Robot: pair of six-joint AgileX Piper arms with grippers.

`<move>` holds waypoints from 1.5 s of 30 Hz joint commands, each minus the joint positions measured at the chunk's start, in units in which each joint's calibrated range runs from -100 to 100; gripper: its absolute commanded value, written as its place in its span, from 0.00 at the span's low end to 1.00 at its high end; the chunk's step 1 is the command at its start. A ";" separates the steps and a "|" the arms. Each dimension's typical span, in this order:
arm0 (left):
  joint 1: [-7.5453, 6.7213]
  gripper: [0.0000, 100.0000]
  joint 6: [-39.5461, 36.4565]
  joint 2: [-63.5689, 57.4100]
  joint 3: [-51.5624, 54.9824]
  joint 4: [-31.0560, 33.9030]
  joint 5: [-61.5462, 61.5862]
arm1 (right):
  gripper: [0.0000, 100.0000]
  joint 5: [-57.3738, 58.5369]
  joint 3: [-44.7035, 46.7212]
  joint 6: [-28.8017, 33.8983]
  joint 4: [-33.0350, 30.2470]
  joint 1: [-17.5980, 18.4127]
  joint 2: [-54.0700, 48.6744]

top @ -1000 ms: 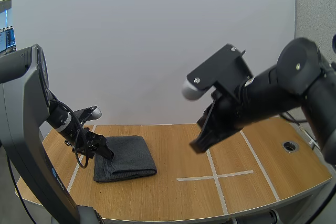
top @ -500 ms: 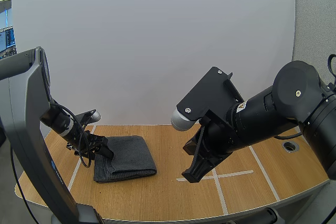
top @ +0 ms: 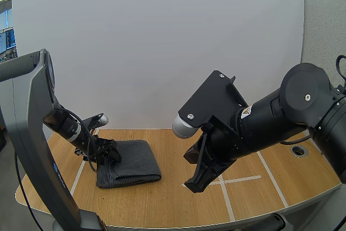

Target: Fold the towel

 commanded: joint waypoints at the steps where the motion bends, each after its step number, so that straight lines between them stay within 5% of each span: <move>1: -0.38 1.00 0.59 -0.09 -0.63 -1.39 1.60 | 0.00 0.00 0.16 0.44 -0.45 0.31 -0.65; 9: -0.38 1.00 2.89 -0.09 -0.63 -5.47 12.20 | 0.00 0.00 0.16 0.44 -0.45 0.31 -0.65; 22: -0.38 1.00 0.19 -0.09 -0.32 0.99 -3.56 | 0.00 0.00 0.16 1.23 -0.45 0.29 -0.65; 28: -0.39 1.00 4.35 -0.09 -0.32 -6.22 5.16 | 0.00 0.00 0.16 1.23 -0.45 0.29 -0.65; 36: -3.17 1.00 3.42 1.34 -0.32 -4.45 3.56 | 0.00 0.00 0.16 1.23 -0.45 0.29 -0.65; 45: -3.25 1.00 1.70 2.37 -0.32 -1.57 0.07 | 0.00 0.00 0.16 1.23 -0.45 0.29 -0.65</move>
